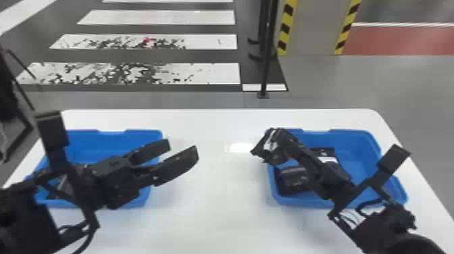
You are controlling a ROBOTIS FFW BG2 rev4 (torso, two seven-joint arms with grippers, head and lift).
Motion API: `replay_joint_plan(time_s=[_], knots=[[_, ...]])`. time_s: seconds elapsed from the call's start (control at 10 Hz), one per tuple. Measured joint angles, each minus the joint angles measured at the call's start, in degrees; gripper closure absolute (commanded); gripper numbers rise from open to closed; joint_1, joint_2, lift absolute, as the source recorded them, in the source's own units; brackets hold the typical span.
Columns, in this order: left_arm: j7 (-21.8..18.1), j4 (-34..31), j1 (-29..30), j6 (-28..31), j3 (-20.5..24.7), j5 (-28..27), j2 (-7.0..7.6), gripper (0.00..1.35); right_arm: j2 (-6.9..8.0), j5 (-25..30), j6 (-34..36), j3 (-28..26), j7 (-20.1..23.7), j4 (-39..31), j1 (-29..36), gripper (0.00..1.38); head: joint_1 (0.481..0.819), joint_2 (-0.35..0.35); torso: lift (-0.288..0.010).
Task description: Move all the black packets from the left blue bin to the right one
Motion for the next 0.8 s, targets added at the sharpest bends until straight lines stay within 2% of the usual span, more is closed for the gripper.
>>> replay_joint_plan(time_s=[0.2, 0.3, 0.5, 0.6, 0.7, 0.8], knots=[[0.1, -4.2, 3.6, -0.3, 7.8, 0.0, -1.29, 0.15, -0.33, 3.6, -1.0, -4.7, -0.9, 5.6, -3.7, 1.28, 0.695, 0.02, -0.154], [0.2, -5.5, 4.9, -0.4, 10.9, 0.0, -1.45, 0.15, -0.35, 5.6, -0.9, -7.3, -1.3, 8.1, -5.1, 1.17, 0.695, 0.009, -0.154], [0.2, -6.8, 6.6, 0.3, 15.6, 0.1, -1.7, 0.15, -0.39, 8.8, 1.1, -12.1, -1.5, 12.7, -6.8, 0.52, 0.695, -0.017, -0.154], [0.2, -6.9, 7.0, 0.7, 17.2, 0.2, -1.78, 0.15, -0.37, 11.1, 1.3, -14.3, -2.0, 13.1, -6.5, 0.26, 0.695, -0.034, -0.154], [0.3, -7.1, 7.2, 1.1, 18.5, -0.5, -1.77, 0.15, -0.21, 13.5, 1.2, -15.6, -2.7, 11.3, -5.0, 0.1, 0.695, -0.038, -0.154], [0.5, -7.1, 6.9, 1.7, 19.7, -2.2, -1.75, 0.15, 0.19, 16.1, -0.3, -16.4, -3.7, 8.0, -2.5, 0.11, 0.695, -0.036, -0.154]])
